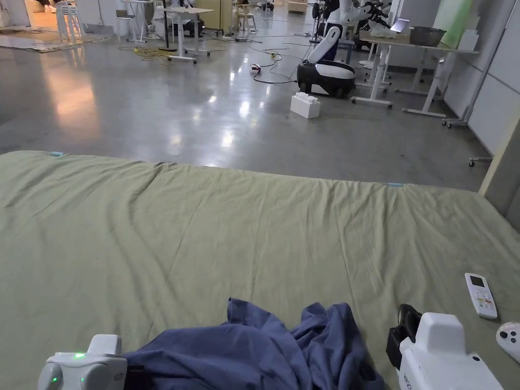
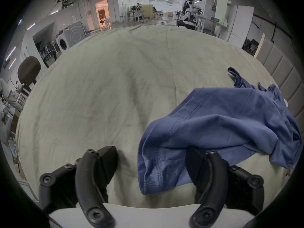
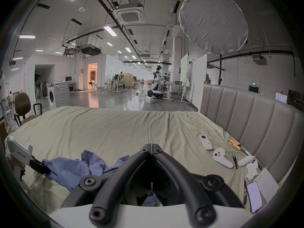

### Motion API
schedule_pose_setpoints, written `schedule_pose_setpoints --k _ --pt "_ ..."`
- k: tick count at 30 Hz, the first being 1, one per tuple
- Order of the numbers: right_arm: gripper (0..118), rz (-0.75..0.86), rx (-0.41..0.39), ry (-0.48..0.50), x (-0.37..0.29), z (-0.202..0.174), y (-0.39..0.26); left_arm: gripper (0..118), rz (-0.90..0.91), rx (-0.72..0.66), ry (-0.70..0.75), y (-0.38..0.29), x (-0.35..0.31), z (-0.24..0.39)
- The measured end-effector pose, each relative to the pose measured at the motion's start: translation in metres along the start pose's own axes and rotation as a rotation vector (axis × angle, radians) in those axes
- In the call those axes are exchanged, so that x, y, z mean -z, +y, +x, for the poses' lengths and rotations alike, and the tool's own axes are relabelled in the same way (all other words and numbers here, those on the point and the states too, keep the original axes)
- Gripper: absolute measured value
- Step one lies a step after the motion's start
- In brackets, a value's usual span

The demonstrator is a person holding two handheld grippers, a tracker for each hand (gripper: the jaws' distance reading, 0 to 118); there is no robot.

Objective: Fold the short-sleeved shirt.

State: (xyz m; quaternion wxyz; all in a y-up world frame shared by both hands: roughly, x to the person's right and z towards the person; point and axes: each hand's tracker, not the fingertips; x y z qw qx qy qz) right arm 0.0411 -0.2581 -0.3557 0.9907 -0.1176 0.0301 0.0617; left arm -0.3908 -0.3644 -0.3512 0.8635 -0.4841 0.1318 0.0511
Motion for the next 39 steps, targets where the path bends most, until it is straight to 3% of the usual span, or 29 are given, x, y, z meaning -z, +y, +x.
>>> schedule_pose_setpoints --k 1,3,4,5,7,8,13,14,17,18,22,28,33,35,37,39 --pt "0 -0.005 -0.001 -0.003 0.000 0.002 -0.001 82 0.000 0.001 0.001 0.001 -0.003 0.005" --pt "0 -0.016 0.000 -0.010 0.001 0.005 -0.005 60 0.030 0.043 0.012 0.000 -0.012 0.017" --pt "0 -0.023 0.002 -0.013 0.002 0.006 -0.007 45 0.043 0.074 0.004 0.003 -0.008 0.016" --pt "0 -0.031 0.005 -0.014 0.003 0.008 -0.008 20 0.052 0.109 0.001 0.002 -0.010 0.021" --pt "0 -0.057 0.004 -0.012 0.007 0.012 -0.011 6 0.036 0.154 -0.006 0.002 -0.013 0.026" --pt "0 -0.079 0.002 -0.009 0.009 0.015 -0.014 6 0.017 0.143 -0.077 0.001 -0.016 0.028" --pt "2 -0.294 0.047 0.020 0.032 0.032 -0.036 6 0.043 0.082 -0.054 0.009 -0.017 0.004" --pt "14 -0.306 0.025 0.040 0.039 0.035 -0.039 6 0.054 0.072 -0.058 0.009 -0.021 0.001" --pt "64 -0.465 0.035 0.098 0.061 0.039 -0.059 6 0.083 0.029 -0.078 0.010 -0.030 -0.009" --pt "66 -0.490 0.029 0.111 0.068 0.039 -0.067 6 0.100 0.018 -0.078 0.010 -0.034 -0.010" --pt "66 -0.607 -0.031 0.132 0.091 0.027 -0.088 6 0.122 0.012 -0.083 0.010 -0.043 -0.014" --pt "62 -0.705 -0.047 0.164 0.117 0.003 -0.116 6 0.118 0.011 -0.078 0.007 -0.029 -0.017" --pt "10 -0.677 -0.082 0.216 0.108 -0.019 -0.113 6 0.110 0.021 -0.071 0.001 -0.021 -0.016" --pt "9 -0.676 -0.091 0.194 0.103 -0.021 -0.108 6 0.115 0.019 -0.074 -0.001 -0.025 -0.015" --pt "7 -0.665 -0.017 0.185 0.099 -0.014 -0.102 6 0.123 0.010 -0.077 -0.002 -0.036 -0.012" --pt "7 -0.618 0.008 0.170 0.092 -0.008 -0.090 6 0.145 -0.015 -0.097 0.002 -0.045 -0.014"
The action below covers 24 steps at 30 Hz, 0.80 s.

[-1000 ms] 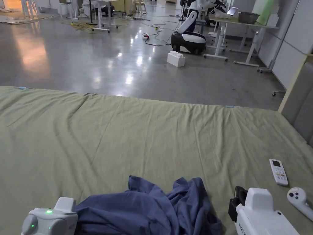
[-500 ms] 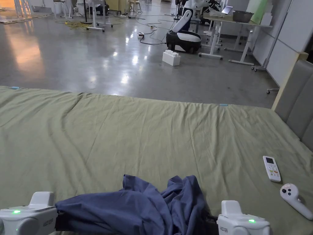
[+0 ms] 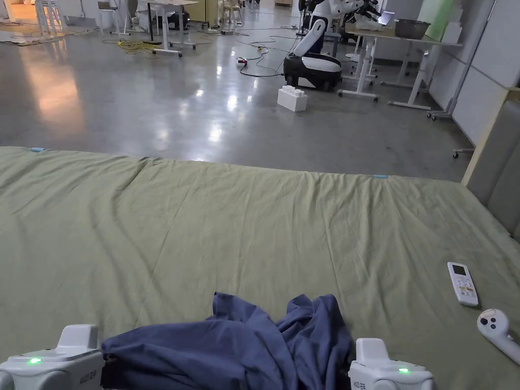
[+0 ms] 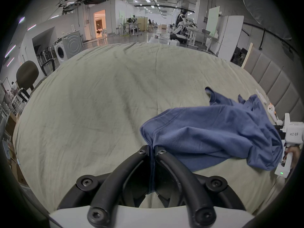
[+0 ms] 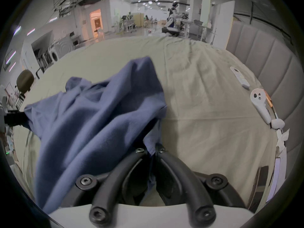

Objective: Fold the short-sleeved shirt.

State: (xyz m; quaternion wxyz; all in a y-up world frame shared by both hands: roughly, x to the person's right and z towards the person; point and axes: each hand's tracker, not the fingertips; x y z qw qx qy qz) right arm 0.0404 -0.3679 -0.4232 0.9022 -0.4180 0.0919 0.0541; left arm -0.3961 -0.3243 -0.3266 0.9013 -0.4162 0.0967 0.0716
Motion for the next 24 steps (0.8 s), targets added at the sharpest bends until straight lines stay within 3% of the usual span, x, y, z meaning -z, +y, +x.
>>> schedule_pose_setpoints --k 12,24 --pt "6 0.304 -0.026 -0.013 -0.093 0.025 0.059 6 0.157 0.000 -0.047 0.061 -0.050 -0.006" --pt "6 0.480 0.010 -0.066 -0.178 0.056 0.114 6 0.305 -0.050 0.009 0.121 -0.111 -0.055"
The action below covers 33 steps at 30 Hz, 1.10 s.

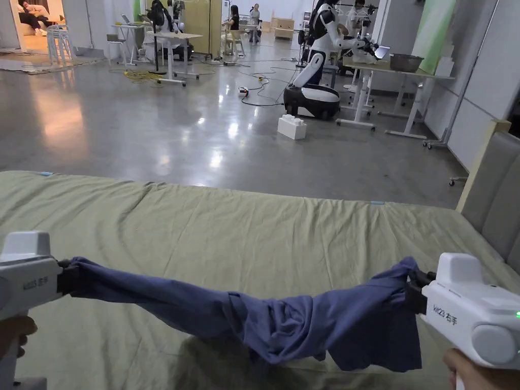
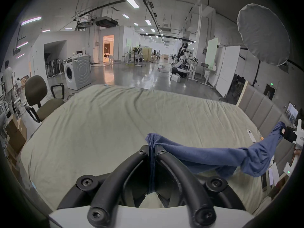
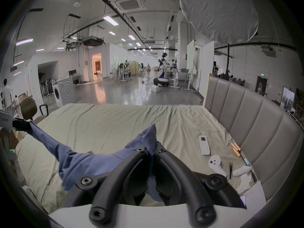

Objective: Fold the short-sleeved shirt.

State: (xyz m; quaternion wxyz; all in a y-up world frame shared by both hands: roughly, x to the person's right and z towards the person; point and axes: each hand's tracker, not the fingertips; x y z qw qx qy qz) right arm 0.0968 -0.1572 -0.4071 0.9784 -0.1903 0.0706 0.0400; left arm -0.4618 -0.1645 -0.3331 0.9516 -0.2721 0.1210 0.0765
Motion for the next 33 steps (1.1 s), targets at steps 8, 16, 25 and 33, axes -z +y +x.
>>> schedule_pose_setpoints --k 8,16,25,33 --pt "6 0.026 0.015 -0.001 -0.005 0.000 0.053 6 0.019 -0.011 0.018 0.043 -0.014 -0.010" --pt "6 -0.050 -0.019 -0.083 0.008 0.009 0.045 6 -0.035 -0.058 0.004 0.037 -0.003 -0.017" --pt "6 -0.068 -0.012 -0.108 0.016 0.015 0.047 6 -0.051 -0.064 0.000 0.045 0.006 -0.005" --pt "6 0.022 -0.053 -0.116 0.029 0.009 0.096 6 0.045 -0.004 0.008 0.101 0.006 0.012"
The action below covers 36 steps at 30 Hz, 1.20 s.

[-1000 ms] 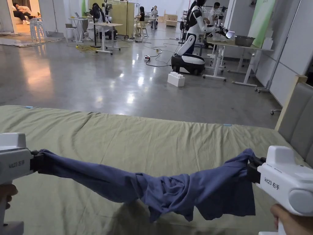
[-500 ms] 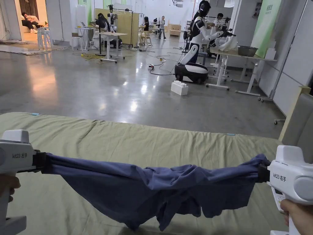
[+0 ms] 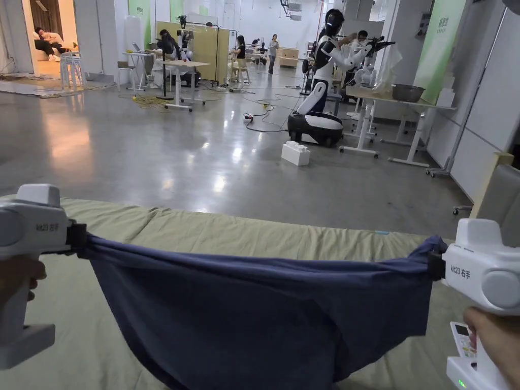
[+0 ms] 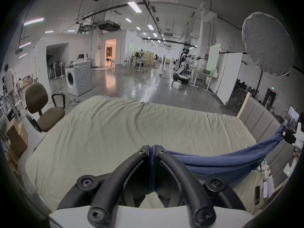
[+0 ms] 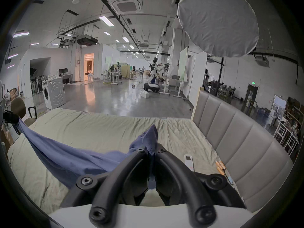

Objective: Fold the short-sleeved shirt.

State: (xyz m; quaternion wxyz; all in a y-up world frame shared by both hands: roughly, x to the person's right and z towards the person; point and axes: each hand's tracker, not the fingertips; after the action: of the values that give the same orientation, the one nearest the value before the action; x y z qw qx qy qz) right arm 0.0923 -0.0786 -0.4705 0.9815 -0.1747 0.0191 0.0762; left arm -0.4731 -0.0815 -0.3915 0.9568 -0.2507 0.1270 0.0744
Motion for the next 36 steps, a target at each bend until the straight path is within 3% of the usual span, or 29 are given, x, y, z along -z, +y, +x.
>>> schedule_pose_setpoints --k 15,21,28,36 --pt "6 0.249 -0.073 -0.056 0.029 -0.023 0.127 6 0.201 0.048 0.059 0.121 0.014 0.006" --pt "6 0.327 -0.099 -0.087 0.034 -0.034 0.153 6 0.256 0.056 0.082 0.140 0.017 0.015" --pt "6 0.301 -0.077 -0.070 0.035 -0.035 0.118 6 0.258 0.075 0.072 0.106 0.024 0.018" --pt "6 0.190 -0.085 -0.053 0.013 -0.025 0.021 6 0.178 0.048 0.028 0.001 0.015 0.001"
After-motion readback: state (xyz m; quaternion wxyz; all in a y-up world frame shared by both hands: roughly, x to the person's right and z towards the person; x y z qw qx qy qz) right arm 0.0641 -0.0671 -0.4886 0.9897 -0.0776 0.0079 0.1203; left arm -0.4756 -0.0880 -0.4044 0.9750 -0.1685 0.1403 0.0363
